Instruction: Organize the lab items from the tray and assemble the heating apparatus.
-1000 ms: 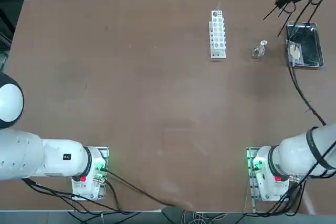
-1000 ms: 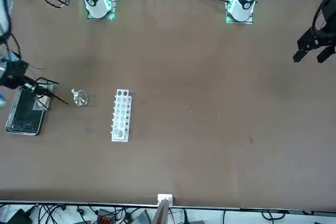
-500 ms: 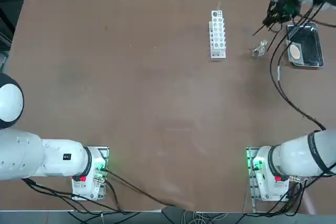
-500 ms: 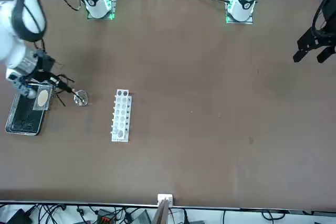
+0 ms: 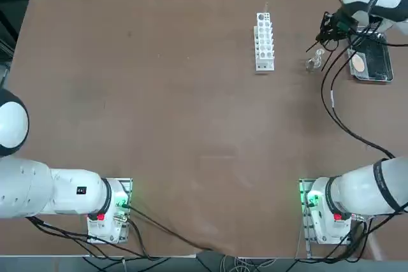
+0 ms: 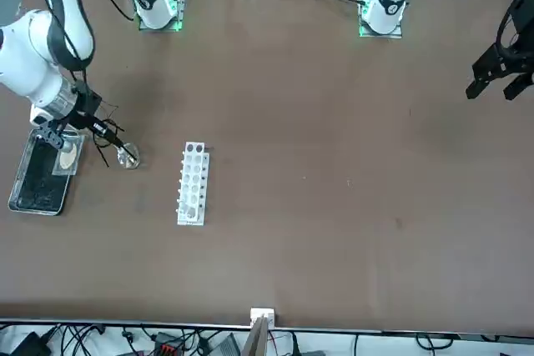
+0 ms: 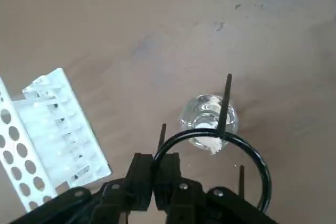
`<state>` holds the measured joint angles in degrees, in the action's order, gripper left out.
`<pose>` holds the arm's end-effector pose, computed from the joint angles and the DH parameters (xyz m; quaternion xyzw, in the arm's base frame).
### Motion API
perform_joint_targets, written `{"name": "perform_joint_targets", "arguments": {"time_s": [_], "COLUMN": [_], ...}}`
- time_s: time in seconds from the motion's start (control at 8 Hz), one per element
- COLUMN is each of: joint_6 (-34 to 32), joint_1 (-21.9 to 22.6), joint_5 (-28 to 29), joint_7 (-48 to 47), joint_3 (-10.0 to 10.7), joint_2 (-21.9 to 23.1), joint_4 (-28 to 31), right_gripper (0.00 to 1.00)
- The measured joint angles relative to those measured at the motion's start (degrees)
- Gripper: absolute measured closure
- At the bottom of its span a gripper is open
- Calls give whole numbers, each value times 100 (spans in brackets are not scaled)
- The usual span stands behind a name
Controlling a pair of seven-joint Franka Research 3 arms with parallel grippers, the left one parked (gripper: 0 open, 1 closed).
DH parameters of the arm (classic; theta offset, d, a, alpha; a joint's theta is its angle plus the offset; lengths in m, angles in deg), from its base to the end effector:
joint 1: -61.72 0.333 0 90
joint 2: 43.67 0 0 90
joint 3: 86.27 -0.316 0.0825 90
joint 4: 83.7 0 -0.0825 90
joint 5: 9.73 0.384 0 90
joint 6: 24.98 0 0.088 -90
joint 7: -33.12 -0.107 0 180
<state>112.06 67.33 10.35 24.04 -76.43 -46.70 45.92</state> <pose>0.5325 -0.0362 0.3455 -0.9637 0.2359 -0.0336 0.1207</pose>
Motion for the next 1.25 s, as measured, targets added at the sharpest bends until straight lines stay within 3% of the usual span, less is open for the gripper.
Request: {"name": "perform_joint_targets", "arguments": {"time_s": [0.62,1.25], "joint_6": [327,333], "joint_1": [7,8], "joint_5": [45,347], "joint_7": [-1,9], "joint_3": [0,0], "joint_2": [-412,-450], "joint_4": [10,5], "right_gripper": [94,94]}}
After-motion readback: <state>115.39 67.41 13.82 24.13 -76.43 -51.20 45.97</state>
